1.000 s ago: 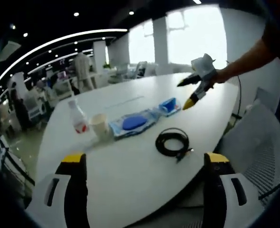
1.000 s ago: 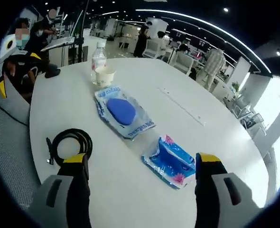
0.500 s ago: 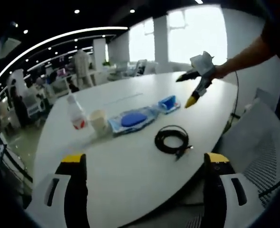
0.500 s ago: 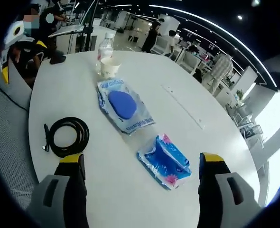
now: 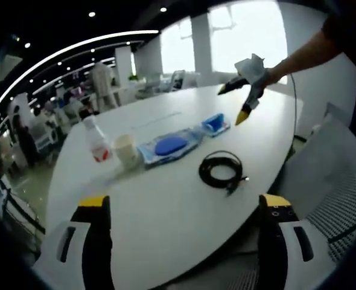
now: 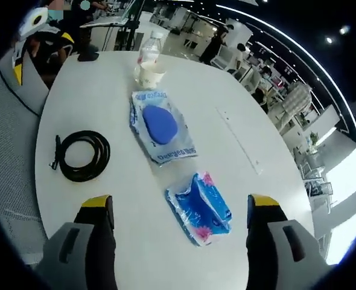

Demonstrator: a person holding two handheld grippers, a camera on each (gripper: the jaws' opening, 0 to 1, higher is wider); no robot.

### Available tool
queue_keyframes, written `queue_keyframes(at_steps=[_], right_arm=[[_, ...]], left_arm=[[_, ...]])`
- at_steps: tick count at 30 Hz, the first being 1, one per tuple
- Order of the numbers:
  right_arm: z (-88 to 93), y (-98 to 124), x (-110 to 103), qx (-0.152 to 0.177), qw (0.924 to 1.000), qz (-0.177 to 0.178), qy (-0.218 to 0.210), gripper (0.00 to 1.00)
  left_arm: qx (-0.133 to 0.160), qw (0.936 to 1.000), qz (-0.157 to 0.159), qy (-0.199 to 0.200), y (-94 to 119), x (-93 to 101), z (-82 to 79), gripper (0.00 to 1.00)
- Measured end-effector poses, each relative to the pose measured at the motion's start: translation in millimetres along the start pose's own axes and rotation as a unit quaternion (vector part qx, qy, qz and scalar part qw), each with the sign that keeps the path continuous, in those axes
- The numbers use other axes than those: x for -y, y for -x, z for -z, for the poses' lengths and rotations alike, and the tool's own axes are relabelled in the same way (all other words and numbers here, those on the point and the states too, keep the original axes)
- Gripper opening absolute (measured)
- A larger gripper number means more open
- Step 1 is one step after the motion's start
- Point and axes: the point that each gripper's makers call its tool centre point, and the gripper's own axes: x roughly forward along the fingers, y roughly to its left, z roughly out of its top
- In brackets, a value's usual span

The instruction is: Arrange the tabletop items into an orderly group along one side of the table until the central work area is clear of visible clutter.

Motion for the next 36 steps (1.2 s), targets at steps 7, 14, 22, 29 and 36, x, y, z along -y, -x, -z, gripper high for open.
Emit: queue_keyframes(at_steps=[7,14,22,29,36], right_arm=[[1.5,-4,10,-0.008,0.9998,-0.007,0.017,0.84],[5.5,-9,16,-0.019,0.9991,-0.012,0.036,0.80],[12.6,-19,18,-0.036,0.9978,-0.022,0.051,0.72],[22.5,-32,22,-0.056,0.9947,-0.028,0.082,0.67],[34.7,-46,18,-0.083,0.9868,-0.049,0.130,0.55]], left_arm=[[0.001,1.0000,-0.004,0.007,0,-2.8,0.8,0.97],[0.003,0.9998,-0.013,0.016,1,-6.9,0.6,0.96],[0.003,0.9996,-0.017,0.021,1,-8.5,1.1,0.96],[-0.003,0.9997,-0.015,0.016,0,-8.0,2.8,0.95],[-0.014,0.9997,-0.015,0.012,-1,-8.2,6.7,0.95]])
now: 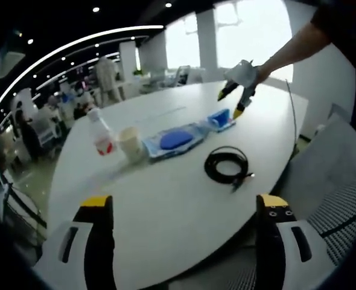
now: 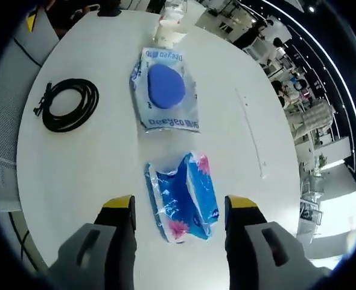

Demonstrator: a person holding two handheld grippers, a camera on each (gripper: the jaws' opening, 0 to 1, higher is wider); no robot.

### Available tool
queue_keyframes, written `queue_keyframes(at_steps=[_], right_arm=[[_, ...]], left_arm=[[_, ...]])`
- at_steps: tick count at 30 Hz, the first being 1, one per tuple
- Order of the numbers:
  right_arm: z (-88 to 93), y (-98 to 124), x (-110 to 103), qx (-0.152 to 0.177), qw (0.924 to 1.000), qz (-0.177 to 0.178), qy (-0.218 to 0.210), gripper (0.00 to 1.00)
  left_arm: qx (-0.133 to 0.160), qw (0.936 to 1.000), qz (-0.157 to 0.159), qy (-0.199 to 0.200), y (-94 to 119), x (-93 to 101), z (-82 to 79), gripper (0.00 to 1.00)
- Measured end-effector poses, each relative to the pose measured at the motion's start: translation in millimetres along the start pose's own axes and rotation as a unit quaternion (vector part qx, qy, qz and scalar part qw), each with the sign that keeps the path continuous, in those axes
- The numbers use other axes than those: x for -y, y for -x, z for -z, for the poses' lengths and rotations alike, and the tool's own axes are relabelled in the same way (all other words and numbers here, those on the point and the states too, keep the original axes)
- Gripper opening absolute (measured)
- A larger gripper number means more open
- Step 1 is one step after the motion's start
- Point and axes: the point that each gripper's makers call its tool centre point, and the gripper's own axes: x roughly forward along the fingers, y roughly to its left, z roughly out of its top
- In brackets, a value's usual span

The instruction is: Arrange the tabletop items into an orderly group along one side of the table until the central work area is clear of visible clutter.

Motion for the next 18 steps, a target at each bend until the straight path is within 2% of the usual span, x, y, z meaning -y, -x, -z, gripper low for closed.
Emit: queue_keyframes(at_steps=[9,18], right_arm=[[4.1,-19,6,-0.018,0.9997,-0.012,0.009,0.51],[13.1,-38,6,-0.040,0.9981,-0.026,0.040,0.45]], left_arm=[[-0.010,0.9999,-0.001,0.002,0,-1.3,3.2,0.92],[-0.017,0.9998,-0.005,0.004,0,-4.1,6.3,0.91]])
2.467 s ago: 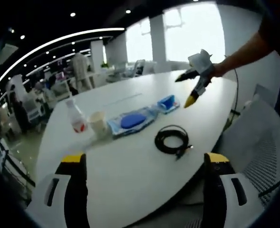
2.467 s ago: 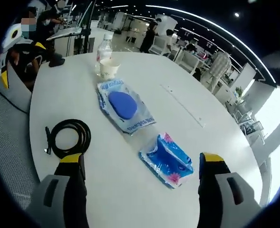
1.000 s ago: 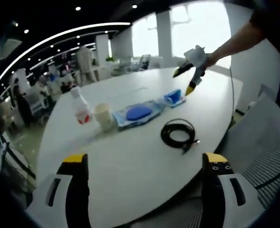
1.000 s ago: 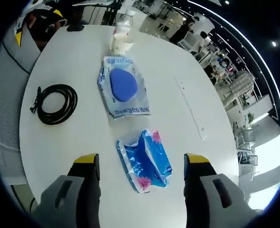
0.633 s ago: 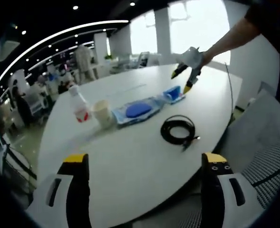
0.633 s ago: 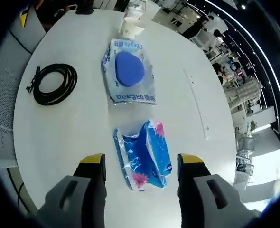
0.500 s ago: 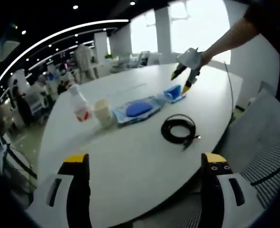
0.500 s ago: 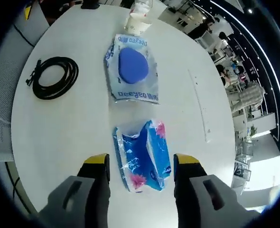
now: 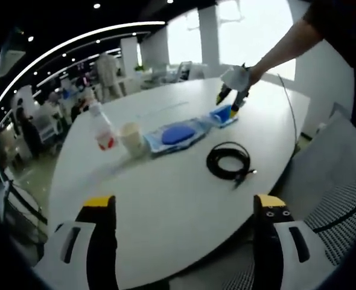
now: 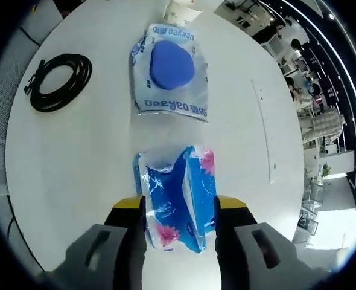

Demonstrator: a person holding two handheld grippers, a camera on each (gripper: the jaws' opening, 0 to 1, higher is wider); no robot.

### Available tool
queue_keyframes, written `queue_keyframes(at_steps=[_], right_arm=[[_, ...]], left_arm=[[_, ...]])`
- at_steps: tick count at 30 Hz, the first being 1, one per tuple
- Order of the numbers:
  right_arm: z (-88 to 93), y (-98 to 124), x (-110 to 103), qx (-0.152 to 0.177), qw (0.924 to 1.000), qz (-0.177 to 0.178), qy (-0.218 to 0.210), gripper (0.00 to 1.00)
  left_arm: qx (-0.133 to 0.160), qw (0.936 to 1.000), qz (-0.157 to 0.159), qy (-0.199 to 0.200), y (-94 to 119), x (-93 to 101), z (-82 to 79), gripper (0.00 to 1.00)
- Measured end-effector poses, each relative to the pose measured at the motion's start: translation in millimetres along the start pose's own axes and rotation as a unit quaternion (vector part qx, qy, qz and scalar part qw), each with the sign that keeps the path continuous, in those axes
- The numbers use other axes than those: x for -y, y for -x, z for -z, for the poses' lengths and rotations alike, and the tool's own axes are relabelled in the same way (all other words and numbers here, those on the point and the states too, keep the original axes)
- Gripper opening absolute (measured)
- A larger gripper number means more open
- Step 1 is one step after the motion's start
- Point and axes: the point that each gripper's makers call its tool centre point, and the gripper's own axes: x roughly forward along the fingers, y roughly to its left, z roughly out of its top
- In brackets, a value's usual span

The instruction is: Arrange the tabletop items into an orderly group along one side of the table until the central work area is clear of visible clutter.

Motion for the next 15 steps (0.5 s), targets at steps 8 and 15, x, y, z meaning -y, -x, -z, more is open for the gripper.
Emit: queue_keyframes(at_steps=[8,15], right_arm=[[5.5,-13,-4,-0.010,0.9997,-0.012,0.021,0.38],[10.3,-18,-6,-0.017,0.9987,-0.010,0.046,0.18]], left_arm=[[0.012,0.9998,-0.015,0.005,1,-6.5,-4.1,0.91],[0.011,0.9998,-0.017,0.005,1,-6.8,-3.7,0.89]])
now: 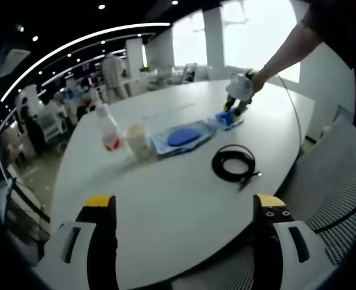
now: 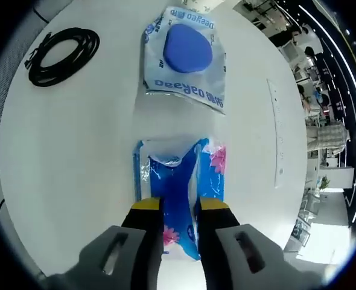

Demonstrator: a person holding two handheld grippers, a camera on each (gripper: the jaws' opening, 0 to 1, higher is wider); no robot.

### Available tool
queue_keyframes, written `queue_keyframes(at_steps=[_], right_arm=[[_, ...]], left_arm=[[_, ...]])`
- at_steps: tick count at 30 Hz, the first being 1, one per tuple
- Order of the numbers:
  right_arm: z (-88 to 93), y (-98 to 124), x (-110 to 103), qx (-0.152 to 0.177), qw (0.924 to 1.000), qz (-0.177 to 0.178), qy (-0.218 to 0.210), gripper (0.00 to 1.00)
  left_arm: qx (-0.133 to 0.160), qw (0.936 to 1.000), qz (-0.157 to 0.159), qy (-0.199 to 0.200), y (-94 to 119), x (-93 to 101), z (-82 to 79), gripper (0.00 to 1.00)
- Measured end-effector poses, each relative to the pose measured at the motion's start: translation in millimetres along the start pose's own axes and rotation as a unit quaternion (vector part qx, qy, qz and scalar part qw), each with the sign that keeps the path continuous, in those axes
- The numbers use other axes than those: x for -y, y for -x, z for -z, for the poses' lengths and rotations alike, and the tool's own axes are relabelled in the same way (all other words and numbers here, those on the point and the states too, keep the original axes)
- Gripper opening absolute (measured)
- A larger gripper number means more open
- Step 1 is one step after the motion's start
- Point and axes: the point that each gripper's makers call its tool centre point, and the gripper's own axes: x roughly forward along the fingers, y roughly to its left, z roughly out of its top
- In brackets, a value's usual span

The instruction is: Arrange the tabletop items into an orderly group along one side of the table until the central work area is clear of visible clutter.

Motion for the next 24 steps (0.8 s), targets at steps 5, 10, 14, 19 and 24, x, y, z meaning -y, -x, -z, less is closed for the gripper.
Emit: queue_keyframes(at_steps=[5,10,14,19,24], right_arm=[[0.7,2,4,0.003,0.9999,0.015,0.006,0.02],[0.9,4,6,0.007,0.9998,0.020,-0.006,0.00],[0.8,7,6,0.009,0.9997,0.023,-0.001,0.00],[1.2,11,5,0.009,0.9997,0.024,-0.002,0.00],[1.0,16,8,0.011,0.9995,0.030,-0.008,0.00]], left_arm=[[0.001,1.0000,-0.001,0.000,0,-0.2,-0.1,0.88],[0.003,1.0000,-0.001,0.000,1,-0.5,-1.0,0.86],[0.003,1.0000,-0.003,-0.001,1,-0.9,-0.8,0.86],[0.003,1.0000,-0.003,-0.001,1,-1.2,-0.9,0.85],[0.005,1.0000,-0.003,-0.002,1,-0.8,-1.7,0.85]])
